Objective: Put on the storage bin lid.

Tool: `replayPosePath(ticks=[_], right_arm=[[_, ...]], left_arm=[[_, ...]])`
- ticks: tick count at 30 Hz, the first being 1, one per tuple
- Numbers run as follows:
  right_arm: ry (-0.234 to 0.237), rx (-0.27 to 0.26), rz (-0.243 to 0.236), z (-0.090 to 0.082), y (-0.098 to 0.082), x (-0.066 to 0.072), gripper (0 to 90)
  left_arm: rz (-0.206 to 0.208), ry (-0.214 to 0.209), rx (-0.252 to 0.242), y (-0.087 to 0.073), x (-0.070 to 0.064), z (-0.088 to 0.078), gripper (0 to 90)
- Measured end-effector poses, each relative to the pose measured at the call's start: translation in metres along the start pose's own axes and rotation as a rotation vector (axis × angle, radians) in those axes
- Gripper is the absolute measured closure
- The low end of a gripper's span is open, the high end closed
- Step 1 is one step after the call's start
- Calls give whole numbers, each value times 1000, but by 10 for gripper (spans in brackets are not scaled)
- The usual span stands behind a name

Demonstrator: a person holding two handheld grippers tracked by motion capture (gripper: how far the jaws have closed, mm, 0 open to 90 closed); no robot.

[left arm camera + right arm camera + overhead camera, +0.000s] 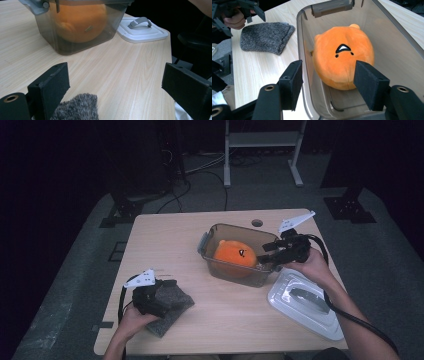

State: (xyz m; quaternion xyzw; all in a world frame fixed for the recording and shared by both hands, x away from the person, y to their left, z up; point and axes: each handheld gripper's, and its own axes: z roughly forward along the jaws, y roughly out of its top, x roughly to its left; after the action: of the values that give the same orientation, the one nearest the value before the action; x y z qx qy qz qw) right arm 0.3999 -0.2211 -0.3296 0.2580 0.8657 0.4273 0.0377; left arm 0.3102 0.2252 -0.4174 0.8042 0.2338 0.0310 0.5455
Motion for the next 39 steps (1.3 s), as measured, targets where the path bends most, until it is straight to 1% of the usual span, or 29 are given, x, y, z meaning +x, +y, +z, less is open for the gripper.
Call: replayPosePath(ticks=[6, 10, 14, 19, 26, 30, 34, 39], right_arm=[[-11, -8, 9, -12, -9, 0, 363], [-16, -17, 20, -20, -17, 0, 360], [-26, -24, 37, -29, -28, -1, 351], [-32, -28, 47, -39, -43, 0, 342], [-53, -40, 69, -54, -64, 2, 322], [-58, -51, 84, -58, -77, 2, 302], [-38, -69, 97, -59, -92, 1, 286], [-46, -63, 112, -56, -107, 0, 286]], left_arm=[[-2, 9, -2, -1, -1, -2, 67], [-5, 8, 0, -1, 0, -2, 67], [-6, 6, 2, -1, 0, -1, 67], [2, -2, 1, 0, -2, 0, 67], [0, 0, 2, 0, -3, 1, 67], [0, 1, 1, 0, -3, 0, 67], [2, 3, 6, 0, -3, 1, 68], [5, 3, 10, 1, -3, 2, 67]])
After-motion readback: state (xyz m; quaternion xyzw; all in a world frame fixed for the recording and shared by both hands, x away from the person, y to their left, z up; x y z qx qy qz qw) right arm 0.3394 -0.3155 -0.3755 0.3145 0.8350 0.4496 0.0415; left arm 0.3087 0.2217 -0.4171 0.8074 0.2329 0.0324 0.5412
